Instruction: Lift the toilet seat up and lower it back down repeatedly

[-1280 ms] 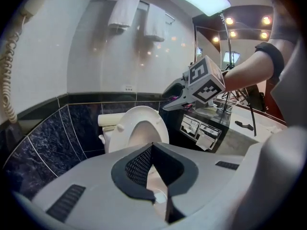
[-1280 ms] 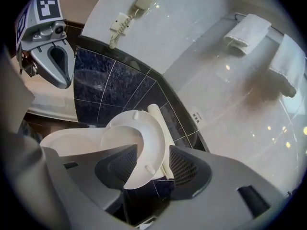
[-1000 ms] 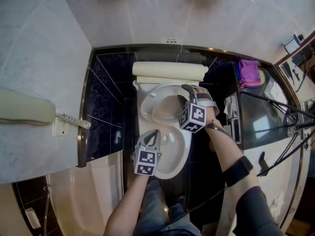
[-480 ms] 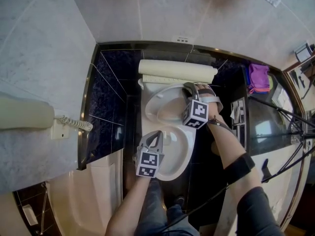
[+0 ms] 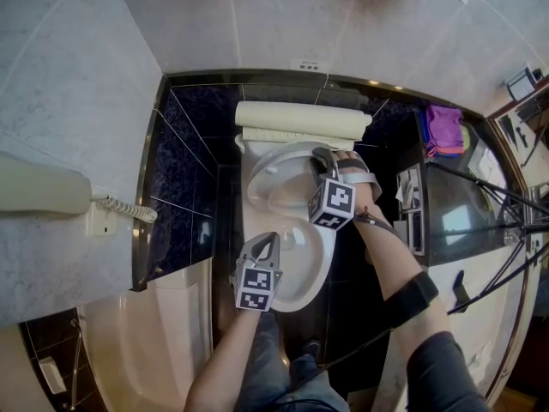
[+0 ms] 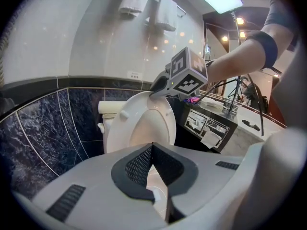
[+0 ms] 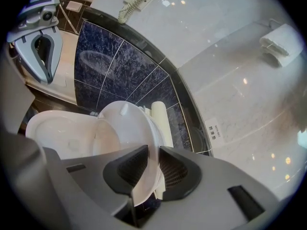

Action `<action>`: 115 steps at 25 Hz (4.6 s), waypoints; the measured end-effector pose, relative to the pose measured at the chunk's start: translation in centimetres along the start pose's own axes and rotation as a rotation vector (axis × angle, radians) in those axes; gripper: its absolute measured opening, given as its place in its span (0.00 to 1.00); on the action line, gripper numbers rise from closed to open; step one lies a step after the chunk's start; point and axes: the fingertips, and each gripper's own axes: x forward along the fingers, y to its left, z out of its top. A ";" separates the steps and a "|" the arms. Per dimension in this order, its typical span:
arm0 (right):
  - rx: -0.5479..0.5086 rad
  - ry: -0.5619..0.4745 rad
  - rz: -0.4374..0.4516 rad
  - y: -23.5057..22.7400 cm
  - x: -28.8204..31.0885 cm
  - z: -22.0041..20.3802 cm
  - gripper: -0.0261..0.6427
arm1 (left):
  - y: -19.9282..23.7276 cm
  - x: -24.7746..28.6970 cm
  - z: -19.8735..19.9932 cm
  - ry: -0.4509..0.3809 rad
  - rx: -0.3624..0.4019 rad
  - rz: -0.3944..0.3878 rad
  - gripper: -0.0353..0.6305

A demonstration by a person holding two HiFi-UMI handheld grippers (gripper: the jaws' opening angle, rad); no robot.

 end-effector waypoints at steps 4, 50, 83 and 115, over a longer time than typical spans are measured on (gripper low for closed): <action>-0.004 -0.024 -0.020 1.6 -2.5 0.4 0.18 | -1.1 -0.4 -1.0 0.010 -0.013 0.006 0.04; 0.187 -0.227 0.256 36.0 -21.4 -0.7 0.07 | -9.6 -4.8 -20.8 0.137 -0.094 0.080 0.04; 1.034 0.058 0.179 56.6 -10.7 -18.6 0.07 | -12.8 0.6 -48.5 0.357 -0.017 0.069 0.04; 1.054 -0.169 0.095 28.1 -40.3 -7.0 0.07 | -18.4 -25.3 -7.5 0.007 0.049 0.121 0.04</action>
